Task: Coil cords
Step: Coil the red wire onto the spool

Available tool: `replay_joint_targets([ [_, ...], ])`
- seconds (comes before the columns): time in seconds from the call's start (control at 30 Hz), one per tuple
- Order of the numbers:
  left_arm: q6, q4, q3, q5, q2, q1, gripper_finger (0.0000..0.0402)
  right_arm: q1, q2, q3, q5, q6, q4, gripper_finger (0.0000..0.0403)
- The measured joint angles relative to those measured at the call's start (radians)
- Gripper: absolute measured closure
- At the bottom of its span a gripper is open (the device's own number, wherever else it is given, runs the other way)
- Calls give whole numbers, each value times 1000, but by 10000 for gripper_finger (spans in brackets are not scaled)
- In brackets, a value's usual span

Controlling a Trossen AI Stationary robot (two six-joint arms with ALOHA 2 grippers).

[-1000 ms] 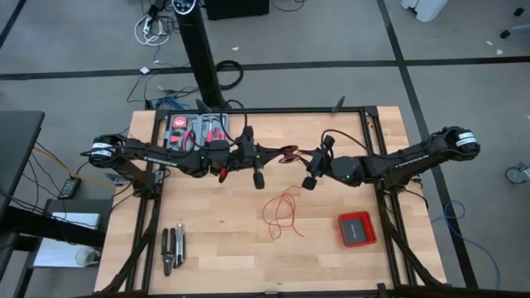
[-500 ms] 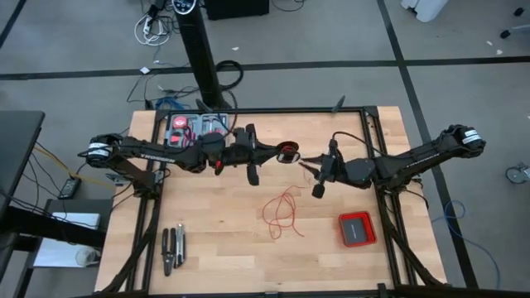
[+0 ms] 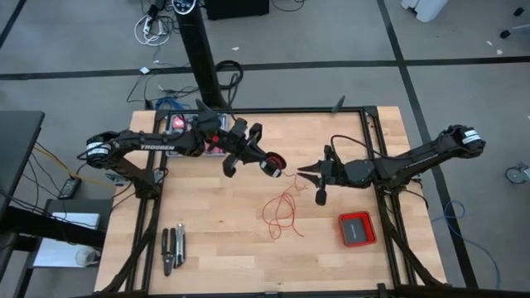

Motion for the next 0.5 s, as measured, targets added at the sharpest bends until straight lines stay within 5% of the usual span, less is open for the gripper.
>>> replay_joint_targets([
  [0.27, 2, 46, 0, -48, 0, 27, 401, -59, 0, -89, -44, -19, 89, 348],
  [0.5, 133, 39, 0, -313, 0, 27, 401, -48, 0, -104, 2, -155, 96, 350],
])
